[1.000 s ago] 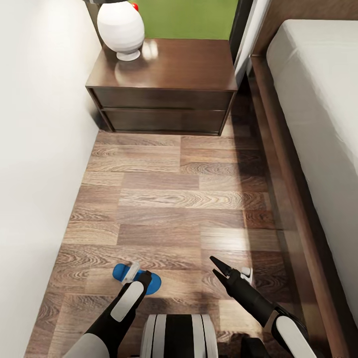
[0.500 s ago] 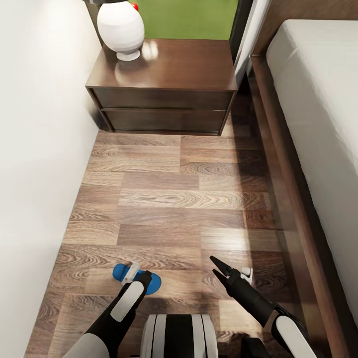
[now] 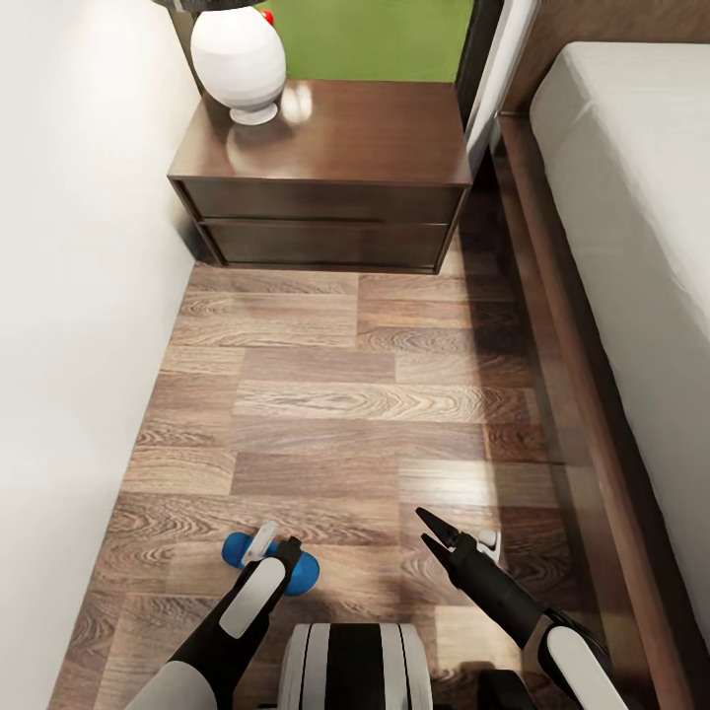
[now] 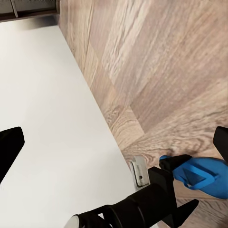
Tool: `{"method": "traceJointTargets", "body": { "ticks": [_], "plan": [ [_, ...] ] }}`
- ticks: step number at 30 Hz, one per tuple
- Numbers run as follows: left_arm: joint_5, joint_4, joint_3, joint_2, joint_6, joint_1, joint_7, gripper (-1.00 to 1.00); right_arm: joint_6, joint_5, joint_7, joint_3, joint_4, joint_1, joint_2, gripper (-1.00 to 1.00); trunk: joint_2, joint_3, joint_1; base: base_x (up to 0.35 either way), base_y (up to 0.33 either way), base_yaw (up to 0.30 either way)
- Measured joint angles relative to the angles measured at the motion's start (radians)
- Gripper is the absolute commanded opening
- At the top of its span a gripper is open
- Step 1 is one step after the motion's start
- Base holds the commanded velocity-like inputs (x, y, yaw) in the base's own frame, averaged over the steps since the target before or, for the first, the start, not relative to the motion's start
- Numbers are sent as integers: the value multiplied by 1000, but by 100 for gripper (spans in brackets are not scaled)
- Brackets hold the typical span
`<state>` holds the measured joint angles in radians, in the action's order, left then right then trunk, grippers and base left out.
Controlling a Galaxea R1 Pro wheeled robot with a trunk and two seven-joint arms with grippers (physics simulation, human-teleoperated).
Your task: In the bedroom, move the book from the bed onto either nightstand, and place the two sandals side by side next to the bed.
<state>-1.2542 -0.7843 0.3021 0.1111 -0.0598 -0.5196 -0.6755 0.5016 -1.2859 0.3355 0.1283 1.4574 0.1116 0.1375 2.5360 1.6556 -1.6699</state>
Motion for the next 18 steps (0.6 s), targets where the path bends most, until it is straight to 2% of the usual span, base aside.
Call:
{"method": "traceJointTargets", "body": {
  "ticks": [18],
  "plan": [
    [0,-1,-1,0,0,0,0,100,-2,0,0,0,0,0,-2,100,0,0,0,18,-16,0]
  ]
}}
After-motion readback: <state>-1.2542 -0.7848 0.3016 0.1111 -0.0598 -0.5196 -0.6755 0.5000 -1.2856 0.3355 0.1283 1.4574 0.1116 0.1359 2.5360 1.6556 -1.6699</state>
